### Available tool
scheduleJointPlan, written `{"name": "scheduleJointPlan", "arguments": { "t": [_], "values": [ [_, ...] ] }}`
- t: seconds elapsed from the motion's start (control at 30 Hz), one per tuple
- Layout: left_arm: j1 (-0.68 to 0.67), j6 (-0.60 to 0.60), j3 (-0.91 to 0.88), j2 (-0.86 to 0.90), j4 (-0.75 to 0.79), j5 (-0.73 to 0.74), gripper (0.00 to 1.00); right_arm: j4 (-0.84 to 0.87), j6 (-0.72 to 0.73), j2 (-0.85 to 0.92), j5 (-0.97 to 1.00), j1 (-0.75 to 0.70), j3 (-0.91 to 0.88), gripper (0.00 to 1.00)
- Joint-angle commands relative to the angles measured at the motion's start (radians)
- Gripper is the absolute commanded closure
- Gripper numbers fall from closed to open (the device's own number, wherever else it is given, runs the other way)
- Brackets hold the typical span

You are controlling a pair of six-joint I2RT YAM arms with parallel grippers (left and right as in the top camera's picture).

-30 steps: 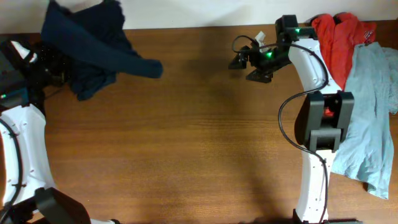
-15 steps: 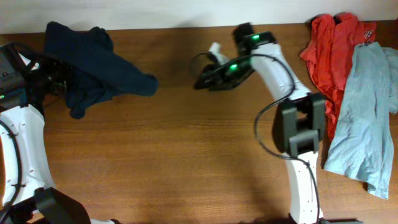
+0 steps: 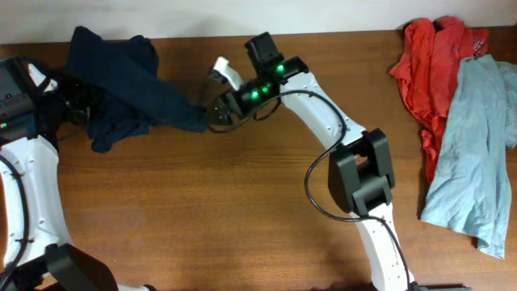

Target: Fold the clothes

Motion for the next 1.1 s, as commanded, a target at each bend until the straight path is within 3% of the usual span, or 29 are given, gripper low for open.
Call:
{"name": "scheduleJointPlan", "arguments": {
  "t": [0.0, 0.1, 0.17, 0.23, 0.43, 0.67, 0.83, 1.07],
  "values": [
    [-0.004, 0.03, 0.018, -0.021, 0.01, 0.051, 0.99, 0.084, 0.126, -0.028, -0.027, 0.044, 0.002, 0.16],
    [-0.004, 0.049, 0.018, -0.021, 0.01, 0.056, 0.99, 0.142, 0.2, -0.028, -0.028, 0.052, 0.002, 0.44],
    [-0.004, 0.07, 0.018, -0.021, 0.0, 0.056, 0.99, 0.159, 0.233, -0.028, -0.029, 0.054, 0.002, 0.76],
    [-0.004, 0.08, 0.018, -0.021, -0.014, 0.055, 0.99, 0.158, 0.232, -0.028, -0.038, 0.054, 0.002, 0.96],
    [-0.004, 0.167, 0.018, -0.021, -0.058, 0.06, 1.0, 0.199, 0.227, -0.028, -0.05, 0.052, 0.002, 0.96],
    [-0.009, 0.444, 0.018, -0.021, -0.281, 0.069, 0.99, 0.442, 0.221, -0.028, -0.033, 0.031, 0.008, 0.96],
    [-0.039, 0.584, 0.018, -0.021, -0.351, 0.152, 0.99, 0.594, 0.217, -0.028, 0.148, 0.047, 0.008, 0.96],
    [-0.069, 0.614, 0.018, -0.021, -0.325, 0.354, 0.99, 0.549, 0.267, -0.01, 0.443, 0.072, 0.008, 0.96]
  ]
}}
